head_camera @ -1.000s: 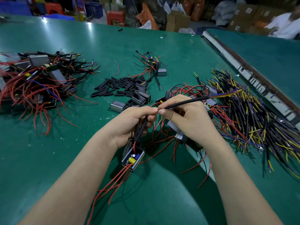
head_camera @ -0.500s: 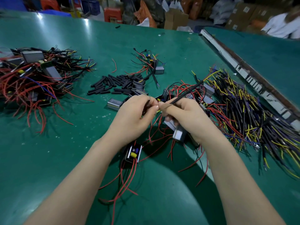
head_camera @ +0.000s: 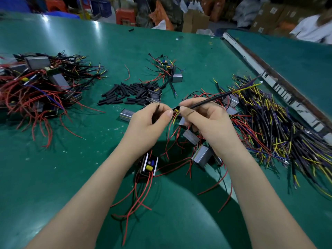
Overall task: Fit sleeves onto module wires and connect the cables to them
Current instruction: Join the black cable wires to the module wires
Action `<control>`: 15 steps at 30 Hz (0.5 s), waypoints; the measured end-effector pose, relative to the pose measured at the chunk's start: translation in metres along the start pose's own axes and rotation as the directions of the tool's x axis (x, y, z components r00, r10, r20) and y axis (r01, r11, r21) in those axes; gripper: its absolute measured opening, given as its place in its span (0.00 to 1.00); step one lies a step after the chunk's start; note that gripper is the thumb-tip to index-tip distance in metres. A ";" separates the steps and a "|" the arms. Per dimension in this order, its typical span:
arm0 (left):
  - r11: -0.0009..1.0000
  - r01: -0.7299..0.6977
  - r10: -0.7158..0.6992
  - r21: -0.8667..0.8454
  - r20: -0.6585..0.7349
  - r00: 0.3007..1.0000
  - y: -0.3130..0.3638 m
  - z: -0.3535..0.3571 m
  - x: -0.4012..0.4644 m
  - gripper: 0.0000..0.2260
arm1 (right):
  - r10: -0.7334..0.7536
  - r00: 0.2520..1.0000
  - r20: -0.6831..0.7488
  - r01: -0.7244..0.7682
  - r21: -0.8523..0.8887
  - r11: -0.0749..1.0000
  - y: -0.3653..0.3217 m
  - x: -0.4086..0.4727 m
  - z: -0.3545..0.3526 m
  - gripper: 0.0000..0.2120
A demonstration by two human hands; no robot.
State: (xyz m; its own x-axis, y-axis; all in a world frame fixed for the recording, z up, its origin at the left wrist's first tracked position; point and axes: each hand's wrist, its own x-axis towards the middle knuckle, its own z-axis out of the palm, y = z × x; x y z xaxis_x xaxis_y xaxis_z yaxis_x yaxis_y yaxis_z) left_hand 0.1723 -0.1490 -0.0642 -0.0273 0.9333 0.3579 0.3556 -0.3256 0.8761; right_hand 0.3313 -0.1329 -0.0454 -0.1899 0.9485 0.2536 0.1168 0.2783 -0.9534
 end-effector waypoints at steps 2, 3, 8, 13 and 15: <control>0.991 0.078 -0.074 -0.110 0.040 0.996 0.001 -0.001 0.001 0.08 | -0.084 0.996 0.000 0.084 -0.073 0.994 0.000 0.000 0.000 0.07; 0.983 0.099 -0.091 -0.156 0.057 0.994 0.002 -0.001 0.001 0.08 | -0.094 0.996 0.006 0.094 -0.096 0.991 0.000 0.000 0.000 0.07; 0.936 0.183 -0.157 -0.302 0.108 0.982 0.001 -0.003 0.003 0.08 | -0.261 0.965 0.027 0.255 -0.332 0.908 0.003 -0.003 0.005 0.06; 0.915 0.208 -0.160 -0.344 0.165 0.973 0.004 -0.002 0.003 0.10 | -0.558 0.825 0.086 0.520 -0.502 0.691 0.006 -0.003 0.007 0.06; 0.907 0.230 -0.181 -0.354 0.165 0.969 0.004 -0.002 0.003 0.11 | -0.489 0.870 0.064 0.450 -0.511 0.732 0.007 -0.004 0.008 0.08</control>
State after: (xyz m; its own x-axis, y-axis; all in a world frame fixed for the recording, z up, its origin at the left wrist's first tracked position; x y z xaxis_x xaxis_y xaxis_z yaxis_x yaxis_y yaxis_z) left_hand 0.1720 -0.1482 -0.0593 0.0636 0.9888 0.1351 -0.0144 -0.1344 0.9908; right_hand 0.3247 -0.1362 -0.0546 -0.2847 0.6791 0.6765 0.4985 0.7077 -0.5006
